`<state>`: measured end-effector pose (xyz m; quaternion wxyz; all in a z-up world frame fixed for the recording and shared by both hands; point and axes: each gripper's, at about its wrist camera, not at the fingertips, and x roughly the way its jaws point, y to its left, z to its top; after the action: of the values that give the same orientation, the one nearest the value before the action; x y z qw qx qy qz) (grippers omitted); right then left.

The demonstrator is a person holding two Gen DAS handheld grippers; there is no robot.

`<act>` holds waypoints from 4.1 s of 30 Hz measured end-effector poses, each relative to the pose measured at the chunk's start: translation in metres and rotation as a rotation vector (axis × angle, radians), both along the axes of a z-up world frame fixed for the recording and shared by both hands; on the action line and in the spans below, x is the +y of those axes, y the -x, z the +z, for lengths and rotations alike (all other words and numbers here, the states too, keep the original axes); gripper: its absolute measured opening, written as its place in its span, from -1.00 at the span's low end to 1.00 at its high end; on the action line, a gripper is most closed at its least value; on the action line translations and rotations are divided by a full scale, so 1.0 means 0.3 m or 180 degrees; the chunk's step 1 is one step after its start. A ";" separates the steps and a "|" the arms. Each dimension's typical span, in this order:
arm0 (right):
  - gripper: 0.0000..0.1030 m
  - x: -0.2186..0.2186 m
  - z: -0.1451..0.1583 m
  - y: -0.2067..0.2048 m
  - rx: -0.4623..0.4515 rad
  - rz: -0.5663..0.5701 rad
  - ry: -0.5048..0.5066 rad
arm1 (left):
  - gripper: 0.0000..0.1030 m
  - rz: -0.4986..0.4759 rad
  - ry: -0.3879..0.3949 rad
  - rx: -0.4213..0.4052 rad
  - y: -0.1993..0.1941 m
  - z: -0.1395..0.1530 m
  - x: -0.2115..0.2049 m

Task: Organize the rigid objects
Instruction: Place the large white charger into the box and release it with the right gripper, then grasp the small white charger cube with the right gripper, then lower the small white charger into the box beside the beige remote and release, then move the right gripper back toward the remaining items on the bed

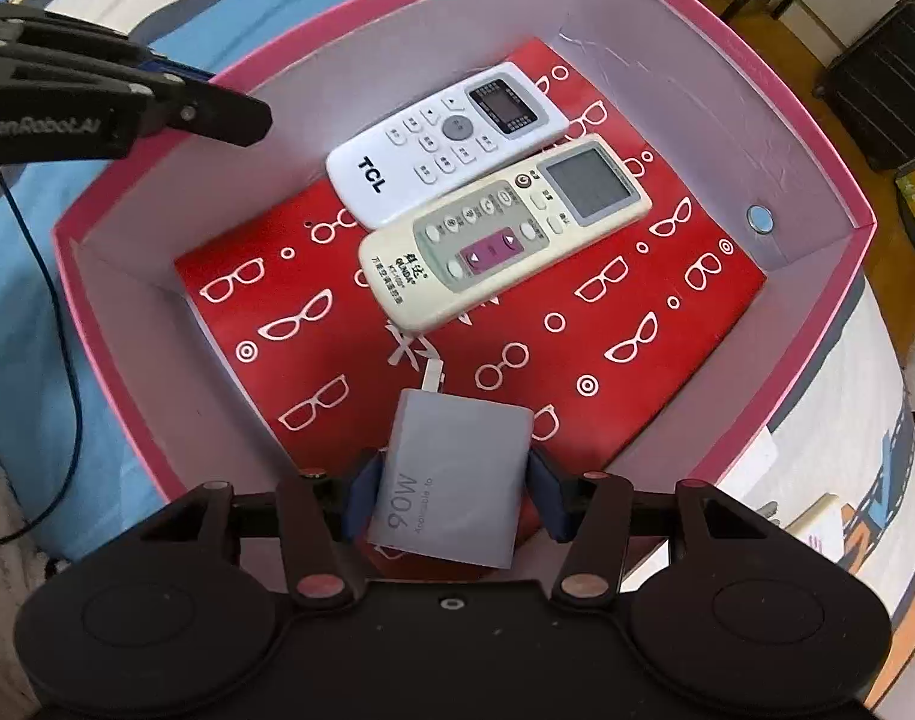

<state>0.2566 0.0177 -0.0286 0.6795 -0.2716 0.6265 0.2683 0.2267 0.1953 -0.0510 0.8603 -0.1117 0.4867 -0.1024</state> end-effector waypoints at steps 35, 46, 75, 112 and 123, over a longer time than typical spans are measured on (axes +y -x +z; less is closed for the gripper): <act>0.21 -0.893 -0.055 -0.047 -0.1053 -0.2704 -0.0835 | -0.86 0.0058 -0.0124 0.0004 -0.002 0.004 -0.024; -0.05 -0.840 -0.077 -0.065 -0.1180 -0.2245 -0.0734 | -0.86 0.0062 -0.0112 0.0008 -0.002 0.004 -0.025; 0.17 -0.772 -0.062 0.011 -0.1393 -0.1785 -0.0700 | -0.86 0.0097 -0.0003 0.0036 -0.005 -0.005 -0.007; 0.43 0.005 -0.018 -0.134 -0.0975 0.0472 0.0027 | -0.89 0.0065 0.0098 -0.0072 0.016 0.007 0.021; 0.43 -0.329 0.278 0.014 -0.1582 -0.0543 -0.1218 | -0.88 0.0059 0.0068 -0.0071 0.010 0.009 0.013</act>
<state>0.2524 -0.0811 0.0549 0.8705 -0.1427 0.4001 0.2487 0.2236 0.1992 -0.0482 0.8653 -0.1242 0.4749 -0.1010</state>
